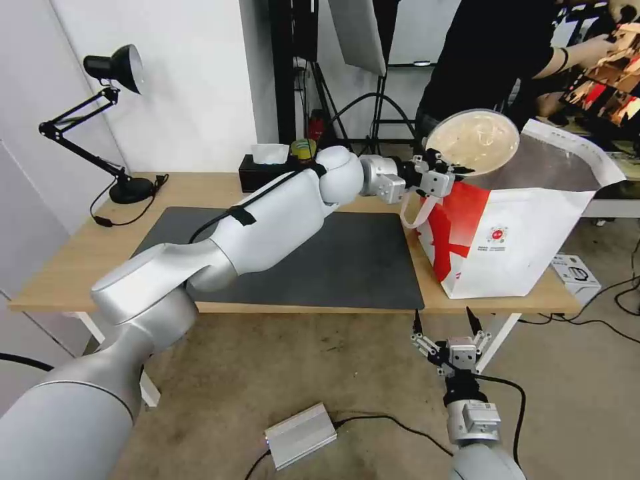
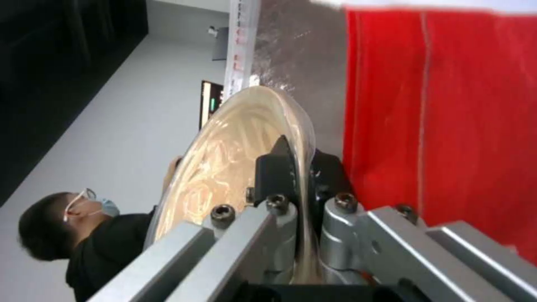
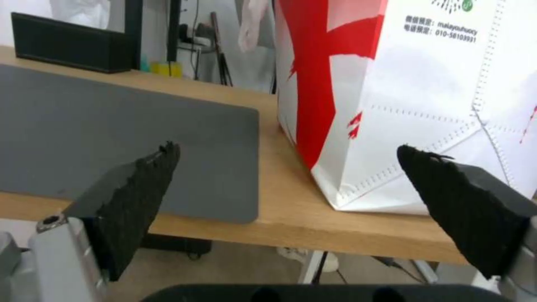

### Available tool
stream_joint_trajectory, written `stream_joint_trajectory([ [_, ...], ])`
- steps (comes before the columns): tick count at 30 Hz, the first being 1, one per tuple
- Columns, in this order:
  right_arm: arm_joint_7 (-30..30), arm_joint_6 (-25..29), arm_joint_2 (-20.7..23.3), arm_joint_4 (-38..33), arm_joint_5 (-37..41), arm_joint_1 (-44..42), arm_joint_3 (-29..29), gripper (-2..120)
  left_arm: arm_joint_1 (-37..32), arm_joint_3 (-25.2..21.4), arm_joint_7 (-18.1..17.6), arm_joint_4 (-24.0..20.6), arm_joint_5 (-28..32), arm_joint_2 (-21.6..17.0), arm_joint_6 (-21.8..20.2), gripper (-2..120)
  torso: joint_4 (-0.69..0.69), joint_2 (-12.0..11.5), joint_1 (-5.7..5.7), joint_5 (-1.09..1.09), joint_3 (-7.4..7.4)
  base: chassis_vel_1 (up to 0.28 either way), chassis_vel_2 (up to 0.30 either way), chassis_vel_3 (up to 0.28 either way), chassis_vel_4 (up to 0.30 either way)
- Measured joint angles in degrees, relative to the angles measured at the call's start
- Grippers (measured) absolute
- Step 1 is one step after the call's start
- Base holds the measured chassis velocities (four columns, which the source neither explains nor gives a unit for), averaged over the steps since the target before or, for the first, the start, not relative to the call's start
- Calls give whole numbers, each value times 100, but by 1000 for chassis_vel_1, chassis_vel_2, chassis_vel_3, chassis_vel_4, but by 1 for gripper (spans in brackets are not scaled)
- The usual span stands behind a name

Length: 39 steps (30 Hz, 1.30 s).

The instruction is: Pick up the trash from the table and place it into the takeout bag.

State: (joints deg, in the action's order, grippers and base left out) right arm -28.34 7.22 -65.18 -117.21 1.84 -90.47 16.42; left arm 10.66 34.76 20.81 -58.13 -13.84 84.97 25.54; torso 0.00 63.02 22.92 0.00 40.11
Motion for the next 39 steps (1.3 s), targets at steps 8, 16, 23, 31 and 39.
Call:
stream_joint_trajectory([
  [8, -2, 1, -17, -20, 7, 3, 3, 99, 31, -19, -2, 277, -141, 271, 139, 0, -1, 0, 0, 0, 0, 0, 0, 0, 0],
  [16, -4, 3, -61, -24, 8, 7, -8, 99, 114, -109, 1, 679, -330, 493, 327, 0, -1, 0, 0, 0, 0, 0, 0, 0, 0],
  [23, -4, 4, -61, -21, 8, 23, -11, 99, 141, -182, 7, 815, -416, 564, 383, 0, 0, 0, 0, 0, 0, 0, 0, 0, 0],
  [31, -4, 3, -62, -21, 8, 19, -10, 99, 153, -186, 1, 829, -432, 561, 390, 0, 0, 0, 0, 0, 0, 0, 0, 0, 0],
  [39, -3, 3, -73, -24, 4, 19, -16, 99, 166, -179, -27, 788, -426, 578, 390, 25, 0, 0, 0, 0, 0, 0, 0, 0, 0],
])
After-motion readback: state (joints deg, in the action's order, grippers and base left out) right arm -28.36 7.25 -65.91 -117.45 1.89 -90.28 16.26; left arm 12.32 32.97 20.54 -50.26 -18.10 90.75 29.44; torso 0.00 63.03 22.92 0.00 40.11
